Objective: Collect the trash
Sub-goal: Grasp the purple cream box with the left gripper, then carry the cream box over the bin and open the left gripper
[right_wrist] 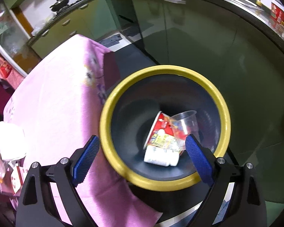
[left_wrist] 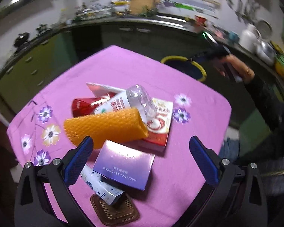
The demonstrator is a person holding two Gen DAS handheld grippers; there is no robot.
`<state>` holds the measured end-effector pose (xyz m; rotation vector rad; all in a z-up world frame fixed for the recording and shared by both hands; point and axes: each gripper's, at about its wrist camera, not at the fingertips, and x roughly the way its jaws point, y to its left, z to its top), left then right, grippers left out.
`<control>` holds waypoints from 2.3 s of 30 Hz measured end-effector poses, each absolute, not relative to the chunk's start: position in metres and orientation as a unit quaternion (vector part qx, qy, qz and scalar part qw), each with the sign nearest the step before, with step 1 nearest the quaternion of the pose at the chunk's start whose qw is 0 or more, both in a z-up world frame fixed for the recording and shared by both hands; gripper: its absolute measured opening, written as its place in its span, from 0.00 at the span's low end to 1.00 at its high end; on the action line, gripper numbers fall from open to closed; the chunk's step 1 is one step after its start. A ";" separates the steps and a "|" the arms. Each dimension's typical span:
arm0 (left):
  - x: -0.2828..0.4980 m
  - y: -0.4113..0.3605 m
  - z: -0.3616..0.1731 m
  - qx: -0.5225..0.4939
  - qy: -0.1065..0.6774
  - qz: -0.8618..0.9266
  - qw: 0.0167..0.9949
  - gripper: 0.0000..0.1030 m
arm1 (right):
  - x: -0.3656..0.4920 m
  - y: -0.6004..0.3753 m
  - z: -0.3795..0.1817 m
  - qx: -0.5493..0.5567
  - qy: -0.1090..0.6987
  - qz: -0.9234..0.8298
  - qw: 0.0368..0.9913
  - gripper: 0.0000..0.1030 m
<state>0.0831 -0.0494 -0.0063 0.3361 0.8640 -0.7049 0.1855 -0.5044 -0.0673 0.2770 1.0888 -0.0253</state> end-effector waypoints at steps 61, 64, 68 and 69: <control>0.074 -0.057 -0.046 0.241 0.435 -0.389 0.776 0.73 | 0.168 -0.473 -0.048 0.118 0.509 0.029 0.852 0.89; 0.073 -0.064 -0.028 0.225 0.427 -0.381 0.788 0.72 | 0.161 -0.476 -0.046 0.119 0.507 0.028 0.853 0.89; 0.080 -0.101 -0.002 0.217 0.416 -0.385 0.795 0.72 | 0.151 -0.483 -0.042 0.123 0.498 0.024 0.858 0.89; 0.083 -0.111 0.002 0.214 0.417 -0.390 0.793 0.72 | 0.149 -0.485 -0.041 0.123 0.495 0.021 0.860 0.89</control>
